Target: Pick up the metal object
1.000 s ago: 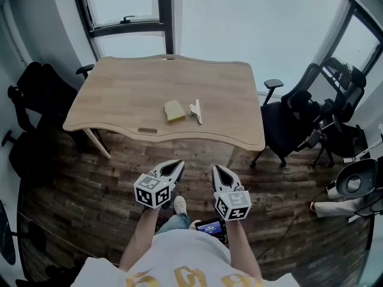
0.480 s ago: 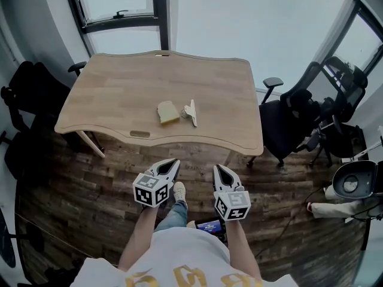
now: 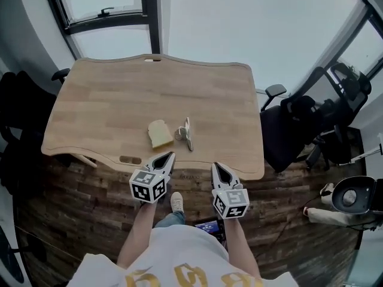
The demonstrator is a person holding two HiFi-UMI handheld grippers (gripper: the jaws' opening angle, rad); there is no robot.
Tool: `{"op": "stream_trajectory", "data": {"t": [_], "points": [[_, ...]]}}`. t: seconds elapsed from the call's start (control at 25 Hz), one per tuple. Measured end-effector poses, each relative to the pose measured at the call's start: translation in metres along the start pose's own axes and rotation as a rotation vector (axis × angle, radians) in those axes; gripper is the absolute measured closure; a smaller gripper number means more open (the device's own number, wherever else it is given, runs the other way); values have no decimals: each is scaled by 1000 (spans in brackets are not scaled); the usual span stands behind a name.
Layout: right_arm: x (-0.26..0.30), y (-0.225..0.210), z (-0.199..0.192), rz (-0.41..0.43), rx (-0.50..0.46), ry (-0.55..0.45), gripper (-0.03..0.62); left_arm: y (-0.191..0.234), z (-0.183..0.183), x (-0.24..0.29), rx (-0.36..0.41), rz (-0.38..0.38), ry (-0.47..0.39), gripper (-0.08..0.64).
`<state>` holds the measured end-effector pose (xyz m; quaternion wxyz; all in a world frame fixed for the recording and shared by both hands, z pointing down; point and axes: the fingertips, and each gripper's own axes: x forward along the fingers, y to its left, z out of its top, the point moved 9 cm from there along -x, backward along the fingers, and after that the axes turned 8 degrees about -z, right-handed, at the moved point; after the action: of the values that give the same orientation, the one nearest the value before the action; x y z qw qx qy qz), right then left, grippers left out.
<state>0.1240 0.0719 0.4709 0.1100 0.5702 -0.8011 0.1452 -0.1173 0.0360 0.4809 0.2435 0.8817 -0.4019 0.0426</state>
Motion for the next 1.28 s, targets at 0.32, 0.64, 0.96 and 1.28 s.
{"op": "stream_trajectory", "data": {"t": [0.32, 0.64, 0.96, 1.28], "points": [[70, -16, 14, -68, 3, 24, 580, 61, 28, 65, 19, -43, 57, 540], [84, -27, 27, -135, 10, -21, 581, 87, 44, 86, -2, -27, 59, 540], [109, -32, 26, -111, 14, 3, 581, 102, 46, 104, -13, -15, 79, 540], [127, -39, 20, -89, 9, 28, 581, 109, 41, 117, -40, -10, 49, 540]]}}
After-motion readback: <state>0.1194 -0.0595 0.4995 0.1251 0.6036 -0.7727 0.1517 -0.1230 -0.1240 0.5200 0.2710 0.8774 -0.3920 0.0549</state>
